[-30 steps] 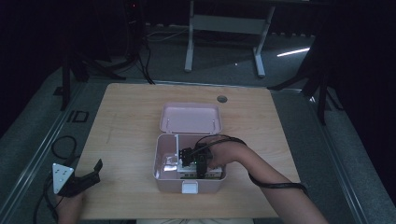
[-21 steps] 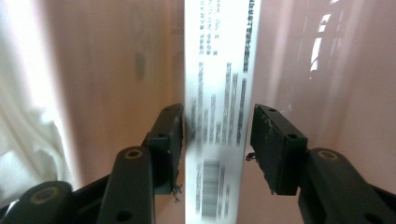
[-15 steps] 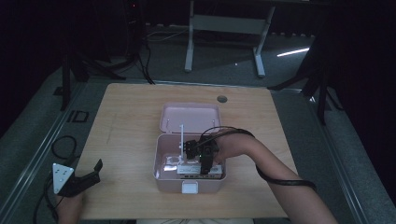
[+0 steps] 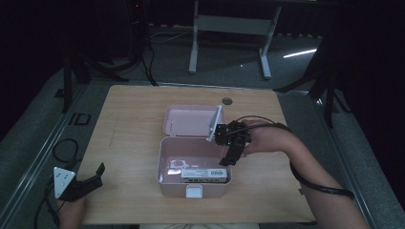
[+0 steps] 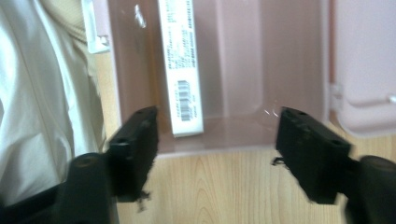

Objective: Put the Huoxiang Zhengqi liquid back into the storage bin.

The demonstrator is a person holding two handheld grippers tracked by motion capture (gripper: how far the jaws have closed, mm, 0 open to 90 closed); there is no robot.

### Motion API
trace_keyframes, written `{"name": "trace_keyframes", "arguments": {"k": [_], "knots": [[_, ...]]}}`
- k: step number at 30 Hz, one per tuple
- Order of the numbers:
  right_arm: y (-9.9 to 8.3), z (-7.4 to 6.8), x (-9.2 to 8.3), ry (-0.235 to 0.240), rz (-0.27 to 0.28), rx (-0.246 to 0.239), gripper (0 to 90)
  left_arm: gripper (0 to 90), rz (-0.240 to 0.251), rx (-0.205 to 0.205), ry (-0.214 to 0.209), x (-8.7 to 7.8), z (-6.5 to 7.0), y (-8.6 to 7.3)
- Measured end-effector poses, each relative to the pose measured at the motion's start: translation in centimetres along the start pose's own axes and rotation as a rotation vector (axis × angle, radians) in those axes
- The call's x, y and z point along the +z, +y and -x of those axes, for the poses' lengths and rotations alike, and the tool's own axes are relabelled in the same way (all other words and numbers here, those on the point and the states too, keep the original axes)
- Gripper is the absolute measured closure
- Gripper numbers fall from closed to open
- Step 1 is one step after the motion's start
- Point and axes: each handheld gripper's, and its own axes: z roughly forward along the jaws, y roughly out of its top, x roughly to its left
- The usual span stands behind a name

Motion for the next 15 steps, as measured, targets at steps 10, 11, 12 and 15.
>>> {"name": "trace_keyframes", "arguments": {"k": [10, 11, 12, 15], "knots": [[-4.9, 0.8, 0.7, -0.033, 0.104, 0.047, 13.4, 3.7, 0.002, -0.002, 0.000, 0.0, 0.0, 0.0], [-5.6, 0.8, 1.0, -0.036, 0.116, 0.053, 13.3, 3.7, 0.002, -0.002, 0.000, 0.0, 0.0, 0.0], [-6.0, 0.9, 1.2, -0.034, 0.128, 0.060, 13.2, 3.7, 0.002, -0.002, 0.000, 0.0, 0.0, 0.0], [-7.1, 1.0, 1.8, -0.057, 0.167, 0.083, 13.2, 3.7, 0.001, -0.002, 0.000, 0.0, 0.0, 0.0]]}}
